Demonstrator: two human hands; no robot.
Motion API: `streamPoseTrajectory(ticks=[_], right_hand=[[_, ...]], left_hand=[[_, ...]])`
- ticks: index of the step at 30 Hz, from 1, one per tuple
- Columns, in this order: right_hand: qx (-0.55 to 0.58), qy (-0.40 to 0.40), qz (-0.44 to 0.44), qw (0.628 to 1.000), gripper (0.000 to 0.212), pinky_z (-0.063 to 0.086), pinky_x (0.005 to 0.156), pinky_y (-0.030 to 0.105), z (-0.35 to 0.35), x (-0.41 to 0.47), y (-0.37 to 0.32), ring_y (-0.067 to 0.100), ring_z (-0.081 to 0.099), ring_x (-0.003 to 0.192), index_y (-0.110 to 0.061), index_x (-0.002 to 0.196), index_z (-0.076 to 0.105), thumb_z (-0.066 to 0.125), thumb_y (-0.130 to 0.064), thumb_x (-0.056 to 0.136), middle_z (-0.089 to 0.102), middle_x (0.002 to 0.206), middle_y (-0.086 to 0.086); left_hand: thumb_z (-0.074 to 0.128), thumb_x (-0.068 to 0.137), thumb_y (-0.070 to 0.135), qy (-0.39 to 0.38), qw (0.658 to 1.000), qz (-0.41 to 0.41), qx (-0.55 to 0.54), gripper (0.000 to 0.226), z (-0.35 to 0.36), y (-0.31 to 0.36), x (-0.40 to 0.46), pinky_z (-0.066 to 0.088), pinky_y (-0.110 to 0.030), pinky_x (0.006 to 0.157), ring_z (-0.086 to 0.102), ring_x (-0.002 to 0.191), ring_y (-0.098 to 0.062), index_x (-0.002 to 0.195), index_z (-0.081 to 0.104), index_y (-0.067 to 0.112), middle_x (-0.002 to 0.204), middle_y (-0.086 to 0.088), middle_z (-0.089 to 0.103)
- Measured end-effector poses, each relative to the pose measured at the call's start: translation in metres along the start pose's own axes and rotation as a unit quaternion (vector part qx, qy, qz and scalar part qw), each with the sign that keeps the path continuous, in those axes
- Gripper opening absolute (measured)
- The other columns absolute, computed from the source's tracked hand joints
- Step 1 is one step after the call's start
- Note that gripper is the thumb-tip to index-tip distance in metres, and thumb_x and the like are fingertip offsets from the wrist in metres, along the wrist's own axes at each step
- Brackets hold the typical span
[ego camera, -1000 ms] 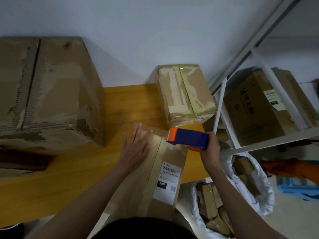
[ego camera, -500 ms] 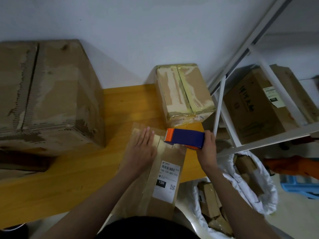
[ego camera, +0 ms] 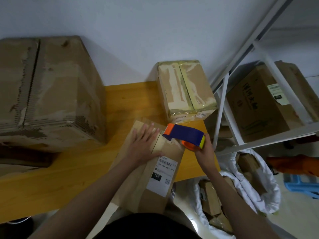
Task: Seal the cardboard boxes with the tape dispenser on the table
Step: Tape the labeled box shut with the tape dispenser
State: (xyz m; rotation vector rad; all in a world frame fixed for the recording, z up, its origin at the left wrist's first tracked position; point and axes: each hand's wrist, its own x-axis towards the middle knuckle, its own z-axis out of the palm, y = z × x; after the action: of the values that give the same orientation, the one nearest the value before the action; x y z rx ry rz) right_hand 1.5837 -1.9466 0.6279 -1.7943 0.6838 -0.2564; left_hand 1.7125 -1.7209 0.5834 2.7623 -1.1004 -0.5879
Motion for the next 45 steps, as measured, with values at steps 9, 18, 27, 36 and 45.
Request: streamPoseTrajectory(ticks=[9,18,27,36,45], right_hand=[[-0.017,-0.067,-0.018,0.997,0.042,0.057,0.071,0.03,-0.001,-0.027,0.013,0.013,0.064,0.098,-0.028,0.118,0.053,0.079,-0.033,0.086,0.063,0.112,-0.001],[-0.032,-0.095,-0.038,0.994,0.043,0.06,0.077,0.04,-0.009,-0.021,0.026,0.018,0.065,0.1,-0.023,0.115,0.052,0.082,-0.027,0.085,0.063,0.112,-0.001],[-0.106,-0.059,-0.08,0.989,0.045,0.052,0.064,0.02,-0.017,-0.005,0.021,0.007,0.058,0.091,-0.02,0.109,0.052,0.084,-0.035,0.08,0.058,0.101,-0.004],[-0.08,-0.027,-0.043,0.995,0.049,0.054,0.071,0.024,-0.087,-0.021,0.026,0.006,0.064,0.096,-0.032,0.104,0.054,0.09,-0.03,0.072,0.068,0.104,-0.01],[-0.114,-0.027,-0.066,0.991,0.051,0.049,0.061,0.017,-0.084,-0.026,0.038,0.006,0.061,0.087,-0.038,0.097,0.046,0.087,-0.015,0.078,0.062,0.097,-0.002]], left_hand=[[0.034,0.077,0.09,-0.038,0.989,0.122,0.069,0.112,-0.025,-0.049,0.004,-0.013,-0.05,0.122,-0.029,0.149,-0.018,0.158,-0.015,0.03,0.163,0.003,-0.03],[0.042,0.077,0.089,-0.031,0.998,0.058,-0.019,0.121,-0.013,-0.006,-0.007,-0.007,-0.054,0.123,-0.032,0.148,-0.014,0.159,-0.014,0.02,0.163,0.003,-0.03],[0.033,0.054,0.106,-0.014,0.996,-0.081,-0.041,0.143,0.0,0.042,-0.006,-0.015,-0.058,0.119,-0.034,0.147,-0.018,0.157,-0.021,0.021,0.161,0.008,-0.034],[0.033,0.059,0.104,-0.007,0.997,-0.075,-0.007,0.138,0.005,0.039,-0.002,-0.009,-0.063,0.119,-0.029,0.15,-0.022,0.157,-0.019,0.023,0.162,0.004,-0.033],[0.003,0.063,0.101,-0.005,0.999,-0.034,0.036,0.124,0.001,0.044,-0.006,-0.006,-0.065,0.116,-0.023,0.151,-0.036,0.159,-0.009,0.024,0.164,-0.012,-0.026]])
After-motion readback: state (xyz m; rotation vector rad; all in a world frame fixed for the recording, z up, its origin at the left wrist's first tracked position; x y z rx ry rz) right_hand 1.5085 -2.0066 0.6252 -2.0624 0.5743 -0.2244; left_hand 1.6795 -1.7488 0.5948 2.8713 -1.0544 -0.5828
